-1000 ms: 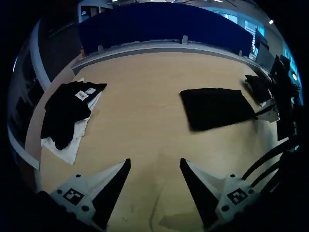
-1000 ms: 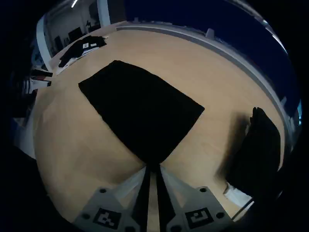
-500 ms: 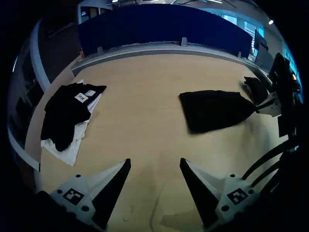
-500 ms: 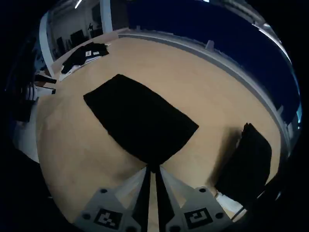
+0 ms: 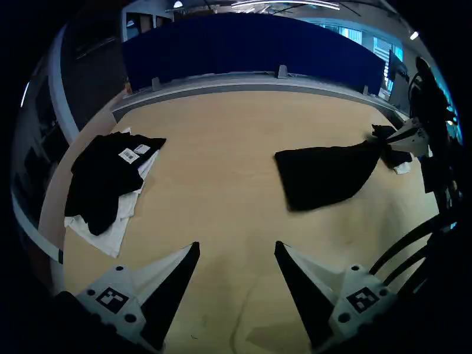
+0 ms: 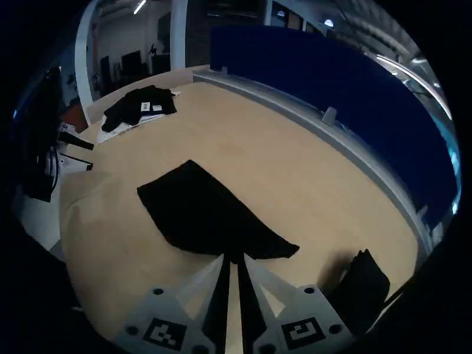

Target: Fold towel

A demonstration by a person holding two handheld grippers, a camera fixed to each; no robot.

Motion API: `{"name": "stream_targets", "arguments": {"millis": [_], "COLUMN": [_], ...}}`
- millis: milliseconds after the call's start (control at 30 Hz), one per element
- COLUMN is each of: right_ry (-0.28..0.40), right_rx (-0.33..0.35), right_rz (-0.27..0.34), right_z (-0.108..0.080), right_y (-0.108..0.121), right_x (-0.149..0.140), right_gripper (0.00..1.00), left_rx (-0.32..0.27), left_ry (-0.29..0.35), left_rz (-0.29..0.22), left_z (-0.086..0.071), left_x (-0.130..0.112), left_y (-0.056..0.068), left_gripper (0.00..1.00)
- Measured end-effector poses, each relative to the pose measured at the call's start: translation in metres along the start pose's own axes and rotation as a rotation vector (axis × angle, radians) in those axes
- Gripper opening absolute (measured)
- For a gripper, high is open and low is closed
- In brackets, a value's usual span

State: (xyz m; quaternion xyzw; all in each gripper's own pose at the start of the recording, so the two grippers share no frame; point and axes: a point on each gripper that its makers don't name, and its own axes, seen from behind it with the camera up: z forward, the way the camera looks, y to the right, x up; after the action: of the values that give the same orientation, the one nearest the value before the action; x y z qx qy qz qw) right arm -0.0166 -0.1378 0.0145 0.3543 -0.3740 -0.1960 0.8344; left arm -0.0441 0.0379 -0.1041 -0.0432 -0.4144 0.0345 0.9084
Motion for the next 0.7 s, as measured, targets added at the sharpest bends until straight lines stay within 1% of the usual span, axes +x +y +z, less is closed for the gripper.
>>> {"name": "stream_targets", "arguments": {"millis": [300,500,700], "right_ry": [0.019,0.014,0.016], "right_rx": [0.022,0.032,0.049], "right_rz": [-0.037,-0.063,-0.079], "right_z": [0.007,0.010,0.016], "right_y": [-0.010,-0.015,-0.024], "right_x": [0.025,0.032,0.042], "right_gripper": [0.09,0.09,0.09], "left_rx": [-0.004,-0.009,-0.011], "left_ry": [0.008,0.012,0.019], "left_rz": [-0.003,-0.005,-0.006], "left_z": [-0.003,-0.007,-0.009], "left_x": [-0.001,-0.001,0.000], "left_y": [-0.001,0.000,-0.002], "left_gripper": [0.94,0.94,0.94]}}
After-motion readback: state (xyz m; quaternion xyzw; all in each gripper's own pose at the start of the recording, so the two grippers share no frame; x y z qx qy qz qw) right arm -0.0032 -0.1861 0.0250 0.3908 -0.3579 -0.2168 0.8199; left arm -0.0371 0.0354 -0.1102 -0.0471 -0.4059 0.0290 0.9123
